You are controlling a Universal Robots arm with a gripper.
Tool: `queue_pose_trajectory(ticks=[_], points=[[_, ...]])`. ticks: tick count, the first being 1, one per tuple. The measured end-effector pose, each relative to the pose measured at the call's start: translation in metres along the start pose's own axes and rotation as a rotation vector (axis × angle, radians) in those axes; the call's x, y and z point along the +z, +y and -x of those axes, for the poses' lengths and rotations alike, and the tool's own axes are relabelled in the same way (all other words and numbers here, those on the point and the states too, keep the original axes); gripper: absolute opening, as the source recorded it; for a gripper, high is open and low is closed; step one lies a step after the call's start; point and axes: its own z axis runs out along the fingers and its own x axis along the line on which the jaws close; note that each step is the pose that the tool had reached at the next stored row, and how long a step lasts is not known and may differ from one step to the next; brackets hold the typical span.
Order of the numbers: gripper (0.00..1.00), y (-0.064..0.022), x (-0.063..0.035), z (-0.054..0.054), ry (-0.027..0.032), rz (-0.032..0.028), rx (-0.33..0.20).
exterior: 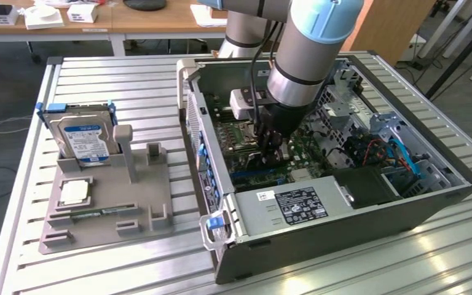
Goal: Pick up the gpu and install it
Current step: 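Insert the gpu into the slot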
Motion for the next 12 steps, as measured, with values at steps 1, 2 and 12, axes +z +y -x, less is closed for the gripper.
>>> queue_pose_trajectory(ticks=[1, 2, 12], points=[[0.27, 0.0000, 0.0000, 0.0000, 0.0001, 0.0000, 0.000], [0.27, 0.0001, 0.0000, 0.0000, 0.0000, -0.0001, 0.000], [0.27, 0.0001, 0.0001, 0.0000, 0.0000, -0.0001, 0.003]])
